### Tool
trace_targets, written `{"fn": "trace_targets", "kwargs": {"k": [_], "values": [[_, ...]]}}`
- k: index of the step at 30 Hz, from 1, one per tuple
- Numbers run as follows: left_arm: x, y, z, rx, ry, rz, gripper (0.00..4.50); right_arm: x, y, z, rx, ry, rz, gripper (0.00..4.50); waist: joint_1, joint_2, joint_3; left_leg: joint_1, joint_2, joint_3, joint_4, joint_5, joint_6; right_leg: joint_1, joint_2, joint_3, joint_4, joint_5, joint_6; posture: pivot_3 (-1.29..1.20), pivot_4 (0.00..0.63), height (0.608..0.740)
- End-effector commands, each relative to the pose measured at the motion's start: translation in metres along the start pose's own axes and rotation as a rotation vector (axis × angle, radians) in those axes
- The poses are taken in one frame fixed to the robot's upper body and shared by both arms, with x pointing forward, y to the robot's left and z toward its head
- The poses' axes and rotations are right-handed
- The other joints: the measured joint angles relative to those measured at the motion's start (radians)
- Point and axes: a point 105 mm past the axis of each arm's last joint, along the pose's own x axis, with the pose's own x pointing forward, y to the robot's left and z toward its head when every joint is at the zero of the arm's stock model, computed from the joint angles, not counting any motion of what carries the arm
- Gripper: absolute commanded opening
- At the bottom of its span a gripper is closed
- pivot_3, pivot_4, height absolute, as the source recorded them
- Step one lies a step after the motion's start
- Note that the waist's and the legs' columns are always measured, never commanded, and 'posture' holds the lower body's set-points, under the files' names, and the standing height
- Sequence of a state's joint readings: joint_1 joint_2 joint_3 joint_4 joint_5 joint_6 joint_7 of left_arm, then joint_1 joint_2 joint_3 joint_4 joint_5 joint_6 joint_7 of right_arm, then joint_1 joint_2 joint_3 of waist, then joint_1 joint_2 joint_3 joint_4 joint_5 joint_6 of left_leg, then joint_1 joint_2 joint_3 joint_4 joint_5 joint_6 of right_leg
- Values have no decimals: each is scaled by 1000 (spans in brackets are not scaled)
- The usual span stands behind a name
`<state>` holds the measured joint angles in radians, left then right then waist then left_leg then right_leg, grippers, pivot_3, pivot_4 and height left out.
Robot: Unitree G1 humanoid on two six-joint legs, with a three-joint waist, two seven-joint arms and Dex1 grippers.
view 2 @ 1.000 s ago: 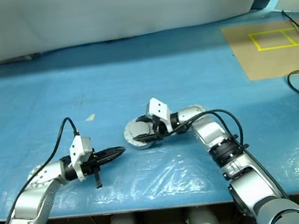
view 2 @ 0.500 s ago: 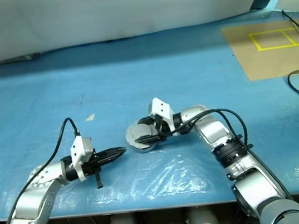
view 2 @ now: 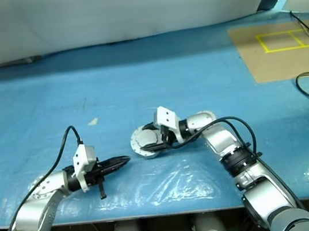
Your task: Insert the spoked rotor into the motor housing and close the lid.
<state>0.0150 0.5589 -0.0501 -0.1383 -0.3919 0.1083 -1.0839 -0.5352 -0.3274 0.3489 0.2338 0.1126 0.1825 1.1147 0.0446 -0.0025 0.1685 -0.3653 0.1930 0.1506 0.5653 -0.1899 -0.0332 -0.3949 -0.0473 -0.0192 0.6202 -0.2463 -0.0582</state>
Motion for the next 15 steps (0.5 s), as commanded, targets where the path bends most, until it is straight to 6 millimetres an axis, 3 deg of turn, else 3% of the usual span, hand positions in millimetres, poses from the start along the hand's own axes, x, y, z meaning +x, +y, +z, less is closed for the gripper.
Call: {"fn": "trace_targets", "kwargs": {"k": [1, 11, 15], "values": [[1, -3, 10, 37, -25, -5, 0, 8, 10, -23, 53, 71, 22, 2961, 0, 0, 0, 1, 0, 0, 0, -1, 2, 0, 0, 0, 0, 0, 0, 0, 150, 740], [4, 0, 10, 41, -35, 2, 0, 9, 11, -37, 44, 119, 17, 2961, -1, 0, 0, 14, 0, 0, -2, -2, 3, 11, 0, 2, -1, -1, 0, 0, 150, 740], [6, 0, 10, 43, -37, -2, 0, 6, 8, -39, 144, 104, -1, 2961, -1, 0, -2, 15, 0, 0, -3, -2, 3, 11, 0, 3, -1, -1, 0, 0, 150, 740]]}}
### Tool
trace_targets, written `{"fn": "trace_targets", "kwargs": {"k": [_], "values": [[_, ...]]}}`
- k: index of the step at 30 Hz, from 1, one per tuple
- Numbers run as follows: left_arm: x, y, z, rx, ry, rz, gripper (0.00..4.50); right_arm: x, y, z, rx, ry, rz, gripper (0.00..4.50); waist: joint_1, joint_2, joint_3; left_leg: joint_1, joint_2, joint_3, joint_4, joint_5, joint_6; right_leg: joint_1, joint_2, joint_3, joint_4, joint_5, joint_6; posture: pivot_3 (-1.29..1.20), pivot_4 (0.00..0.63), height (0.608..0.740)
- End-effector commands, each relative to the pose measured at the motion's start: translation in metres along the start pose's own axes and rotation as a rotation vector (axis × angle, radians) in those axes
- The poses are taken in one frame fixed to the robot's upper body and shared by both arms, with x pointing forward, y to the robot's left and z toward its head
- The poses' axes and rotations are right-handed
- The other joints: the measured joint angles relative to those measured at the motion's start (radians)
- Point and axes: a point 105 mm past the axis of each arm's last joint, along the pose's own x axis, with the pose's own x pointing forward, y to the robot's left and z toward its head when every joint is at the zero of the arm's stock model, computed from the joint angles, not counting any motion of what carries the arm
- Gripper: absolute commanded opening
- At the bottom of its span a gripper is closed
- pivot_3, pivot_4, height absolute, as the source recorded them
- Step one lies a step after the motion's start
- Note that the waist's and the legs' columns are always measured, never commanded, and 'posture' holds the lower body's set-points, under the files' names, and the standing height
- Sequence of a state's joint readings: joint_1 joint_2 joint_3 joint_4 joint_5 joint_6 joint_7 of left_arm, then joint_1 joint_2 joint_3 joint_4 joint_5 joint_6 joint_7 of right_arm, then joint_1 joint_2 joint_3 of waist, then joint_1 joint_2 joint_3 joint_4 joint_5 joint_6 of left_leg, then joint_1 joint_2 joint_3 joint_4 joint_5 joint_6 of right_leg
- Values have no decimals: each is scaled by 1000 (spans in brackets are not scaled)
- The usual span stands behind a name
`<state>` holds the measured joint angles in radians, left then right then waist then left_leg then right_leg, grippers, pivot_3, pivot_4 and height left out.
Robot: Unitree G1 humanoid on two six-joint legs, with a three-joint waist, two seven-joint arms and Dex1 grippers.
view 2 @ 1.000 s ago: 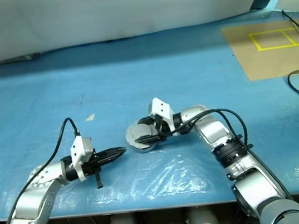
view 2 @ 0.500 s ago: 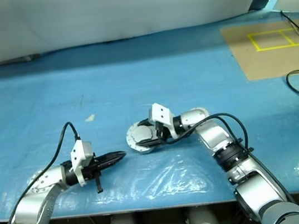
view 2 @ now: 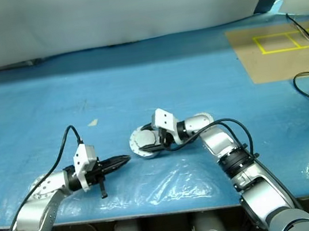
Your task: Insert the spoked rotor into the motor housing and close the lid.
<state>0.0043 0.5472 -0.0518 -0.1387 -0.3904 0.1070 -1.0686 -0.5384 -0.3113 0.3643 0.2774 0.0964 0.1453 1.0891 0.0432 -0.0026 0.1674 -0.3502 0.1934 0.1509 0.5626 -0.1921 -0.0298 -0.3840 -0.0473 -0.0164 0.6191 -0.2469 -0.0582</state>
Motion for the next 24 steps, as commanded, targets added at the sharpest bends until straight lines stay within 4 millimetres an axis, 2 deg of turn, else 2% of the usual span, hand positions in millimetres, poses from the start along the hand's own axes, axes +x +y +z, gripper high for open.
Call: {"fn": "trace_targets", "kwargs": {"k": [1, 4, 9, 19, 24], "values": [[4, -3, 8, 36, -25, -17, 0, 0, 8, -30, 170, 82, 7, 2961, 0, 0, -1, 0, 0, 0, 0, 0, 0, 0, 0, 0, 0, 0, 0, 0, 150, 740], [5, -5, 8, 33, -28, -23, 0, -7, 6, -18, 224, 32, 23, 2961, 1, 0, -1, -1, 0, 0, 0, 0, 0, 0, 0, 0, -1, 0, 0, 0, 150, 740], [6, -6, 8, 32, -31, -26, 0, -12, 9, -25, 150, 94, 30, 2961, 6, 0, -1, -3, 0, 0, -2, 0, 0, -1, 0, 0, -5, 0, 0, 0, 150, 740], [7, -9, 7, 24, -34, -39, 0, -14, 5, -24, 110, 97, -2, 2961, 6, 0, -1, -4, -1, 1, -6, 0, 0, -1, 0, 0, -10, 0, 0, 0, 150, 740], [11, -11, 9, 23, -40, -43, 0, -17, -2, -3, 100, 33, -18, 2961, 8, 0, -1, -4, -1, 1, -6, 0, 0, -1, 0, 0, -10, 0, 0, 0, 150, 740]]}}
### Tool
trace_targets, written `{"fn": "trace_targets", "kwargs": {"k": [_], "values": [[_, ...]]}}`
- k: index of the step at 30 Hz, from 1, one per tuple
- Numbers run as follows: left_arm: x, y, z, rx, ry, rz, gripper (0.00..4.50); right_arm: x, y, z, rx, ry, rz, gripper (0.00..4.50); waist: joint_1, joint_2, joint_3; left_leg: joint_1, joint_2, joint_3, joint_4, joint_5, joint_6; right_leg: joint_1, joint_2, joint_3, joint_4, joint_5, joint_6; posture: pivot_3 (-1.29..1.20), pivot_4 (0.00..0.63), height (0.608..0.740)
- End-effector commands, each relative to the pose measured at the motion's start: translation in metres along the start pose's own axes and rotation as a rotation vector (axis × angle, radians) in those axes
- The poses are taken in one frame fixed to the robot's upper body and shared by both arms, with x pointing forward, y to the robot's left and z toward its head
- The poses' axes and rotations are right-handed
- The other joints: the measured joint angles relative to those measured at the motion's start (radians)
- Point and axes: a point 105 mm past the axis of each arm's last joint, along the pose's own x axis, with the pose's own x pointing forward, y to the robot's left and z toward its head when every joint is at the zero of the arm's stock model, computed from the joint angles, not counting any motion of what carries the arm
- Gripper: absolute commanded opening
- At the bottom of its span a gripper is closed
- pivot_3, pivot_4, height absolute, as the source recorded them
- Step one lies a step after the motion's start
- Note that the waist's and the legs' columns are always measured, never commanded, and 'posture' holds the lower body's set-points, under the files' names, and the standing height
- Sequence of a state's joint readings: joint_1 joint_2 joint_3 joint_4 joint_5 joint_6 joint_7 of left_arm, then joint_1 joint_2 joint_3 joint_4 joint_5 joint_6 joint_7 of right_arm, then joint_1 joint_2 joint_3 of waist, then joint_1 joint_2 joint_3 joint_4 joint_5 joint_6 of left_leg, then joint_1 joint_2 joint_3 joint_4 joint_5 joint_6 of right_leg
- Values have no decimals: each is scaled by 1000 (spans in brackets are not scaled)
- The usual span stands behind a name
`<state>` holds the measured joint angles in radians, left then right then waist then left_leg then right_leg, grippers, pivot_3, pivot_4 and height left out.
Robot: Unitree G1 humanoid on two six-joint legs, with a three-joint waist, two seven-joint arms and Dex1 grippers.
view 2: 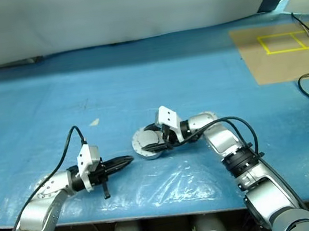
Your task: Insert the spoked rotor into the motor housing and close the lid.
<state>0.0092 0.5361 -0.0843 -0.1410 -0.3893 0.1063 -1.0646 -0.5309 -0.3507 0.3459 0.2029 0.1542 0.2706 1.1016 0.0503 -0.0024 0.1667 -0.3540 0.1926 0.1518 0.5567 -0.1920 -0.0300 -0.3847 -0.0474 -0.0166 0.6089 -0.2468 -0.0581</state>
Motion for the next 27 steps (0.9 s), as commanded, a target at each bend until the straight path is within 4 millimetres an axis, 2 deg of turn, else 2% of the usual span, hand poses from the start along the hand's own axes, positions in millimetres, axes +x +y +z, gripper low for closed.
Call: {"fn": "trace_targets", "kwargs": {"k": [1, 3, 6, 11, 17, 27], "values": [[6, -5, 13, 41, -37, -17, 0, -7, -3, 3, 28, -2, -20, 2961, 1, 0, 0, 0, 0, 0, 0, 0, 0, 0, 0, 0, 0, 0, 0, 0, 150, 740], [8, -6, 15, 41, -41, -20, 0, -10, -3, 23, 64, -78, 2, 2961, 1, 0, 0, -2, 0, 0, 0, 0, 0, -1, 0, 0, 0, 0, 0, 0, 150, 740], [9, -7, 17, 40, -43, -22, 0, -12, -1, 31, 56, -97, 23, 2961, -1, 0, 0, -6, 0, 0, 0, 1, -1, -5, 0, 0, 0, 0, 0, 0, 150, 740], [8, -3, 24, 49, -42, -20, 0, -13, 1, 20, 36, -59, 24, 2961, -1, 0, 0, -14, 0, 0, 1, 2, -3, -12, 0, -2, 1, 1, 0, 0, 150, 740], [9, -6, 28, 47, -40, -23, 0, -8, 6, -13, -12, 57, 14, 2961, -4, 0, 0, -14, 0, 0, 1, 2, -4, -11, 0, -2, 1, 1, 0, 0, 150, 740], [4, -4, 21, 33, -29, -16, 0, -4, 8, -28, -1, 88, -3, 2961, -6, 0, 0, -5, 0, 0, 1, 1, -2, -4, 0, -2, 1, 0, 0, 0, 150, 740]]}}
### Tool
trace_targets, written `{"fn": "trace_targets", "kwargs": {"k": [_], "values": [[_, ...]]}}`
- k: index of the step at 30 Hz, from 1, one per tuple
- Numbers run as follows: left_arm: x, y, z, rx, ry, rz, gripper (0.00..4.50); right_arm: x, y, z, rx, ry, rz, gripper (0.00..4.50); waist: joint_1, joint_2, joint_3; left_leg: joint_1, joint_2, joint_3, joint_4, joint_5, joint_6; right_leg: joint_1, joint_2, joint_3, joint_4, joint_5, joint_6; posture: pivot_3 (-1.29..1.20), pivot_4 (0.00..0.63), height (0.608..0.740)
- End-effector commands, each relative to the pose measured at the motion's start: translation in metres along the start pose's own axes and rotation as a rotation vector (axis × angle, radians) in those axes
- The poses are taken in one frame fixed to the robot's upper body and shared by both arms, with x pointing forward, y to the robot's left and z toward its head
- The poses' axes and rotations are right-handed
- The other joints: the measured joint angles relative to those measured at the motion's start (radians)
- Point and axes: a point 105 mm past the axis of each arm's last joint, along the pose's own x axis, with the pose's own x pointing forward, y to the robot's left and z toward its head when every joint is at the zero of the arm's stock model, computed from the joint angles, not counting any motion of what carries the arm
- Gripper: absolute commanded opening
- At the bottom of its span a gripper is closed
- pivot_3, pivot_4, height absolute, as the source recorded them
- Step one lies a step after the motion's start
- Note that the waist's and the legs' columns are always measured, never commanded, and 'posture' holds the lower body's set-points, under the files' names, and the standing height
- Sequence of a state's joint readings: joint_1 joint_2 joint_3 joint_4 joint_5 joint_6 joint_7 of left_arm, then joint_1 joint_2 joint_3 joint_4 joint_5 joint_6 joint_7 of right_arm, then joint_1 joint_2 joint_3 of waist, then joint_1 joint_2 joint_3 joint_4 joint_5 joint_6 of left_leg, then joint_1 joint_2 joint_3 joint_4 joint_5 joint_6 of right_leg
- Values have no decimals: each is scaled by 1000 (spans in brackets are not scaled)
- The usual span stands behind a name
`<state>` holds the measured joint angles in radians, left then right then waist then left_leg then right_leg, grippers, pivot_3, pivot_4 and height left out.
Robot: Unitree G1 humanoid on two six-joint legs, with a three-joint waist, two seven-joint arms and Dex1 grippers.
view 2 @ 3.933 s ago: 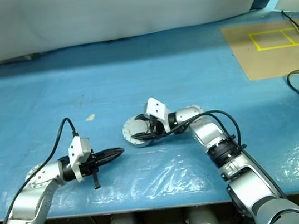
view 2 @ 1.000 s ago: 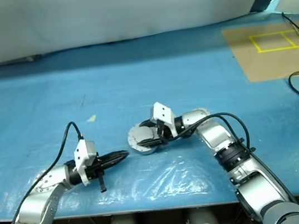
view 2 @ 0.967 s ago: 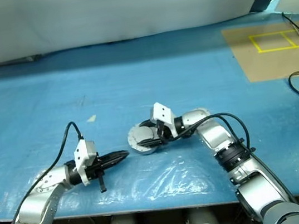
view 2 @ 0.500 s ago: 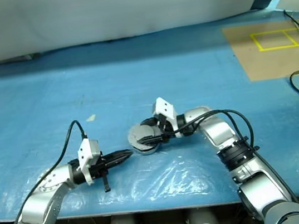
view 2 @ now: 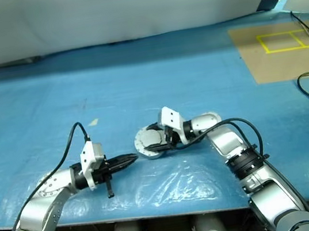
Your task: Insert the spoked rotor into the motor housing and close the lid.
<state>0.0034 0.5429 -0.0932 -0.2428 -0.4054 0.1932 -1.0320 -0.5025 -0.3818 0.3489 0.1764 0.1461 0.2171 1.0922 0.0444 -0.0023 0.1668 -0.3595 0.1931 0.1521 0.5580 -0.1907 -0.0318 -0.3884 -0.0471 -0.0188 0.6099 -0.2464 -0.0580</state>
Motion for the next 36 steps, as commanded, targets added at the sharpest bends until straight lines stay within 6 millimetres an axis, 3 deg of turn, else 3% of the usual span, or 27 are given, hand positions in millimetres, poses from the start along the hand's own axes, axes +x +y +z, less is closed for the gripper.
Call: {"fn": "trace_targets", "kwargs": {"k": [1, 8, 18, 25, 29, 36], "values": [[-2, 2, 5, 27, -22, 2, 0, 3, 7, -26, 59, 83, 13, 2961, 0, 0, 0, 1, 0, 0, 0, 0, 1, 1, 0, 0, 0, 0, 0, 0, 150, 740], [2, 1, 4, 27, -30, -1, 0, 7, 3, -23, 188, 36, -8, 2961, -2, 0, 0, 5, 0, 0, 0, -1, 1, 4, 0, 1, 0, 0, 0, 0, 150, 740], [3, 0, 0, 27, -35, -3, 0, 3, 15, -49, 92, 159, 25, 2961, -1, 0, -1, 8, 0, 0, 0, -1, 1, 6, 0, 1, 0, 0, 0, 0, 150, 740], [6, 0, 6, 33, -41, -2, 0, 6, 6, -50, 95, 169, -25, 2961, -1, 1, -2, 10, 0, 0, 0, -1, 2, 9, 0, 1, -1, 0, 0, 0, 150, 740], [9, 2, 11, 40, -48, 1, 0, 11, 13, -50, 134, 170, 1, 2961, -1, 1, -2, 12, 1, -1, -1, -2, 2, 10, 0, 1, -1, 0, 0, 0, 150, 740], [10, 9, 14, 49, -56, 8, 0, -7, 0, -76, 213, 229, -94, 2961, -1, 2, -4, 15, 0, -1, -2, -2, 2, 14, 0, 1, -2, -1, 1, 0, 150, 740]]}}
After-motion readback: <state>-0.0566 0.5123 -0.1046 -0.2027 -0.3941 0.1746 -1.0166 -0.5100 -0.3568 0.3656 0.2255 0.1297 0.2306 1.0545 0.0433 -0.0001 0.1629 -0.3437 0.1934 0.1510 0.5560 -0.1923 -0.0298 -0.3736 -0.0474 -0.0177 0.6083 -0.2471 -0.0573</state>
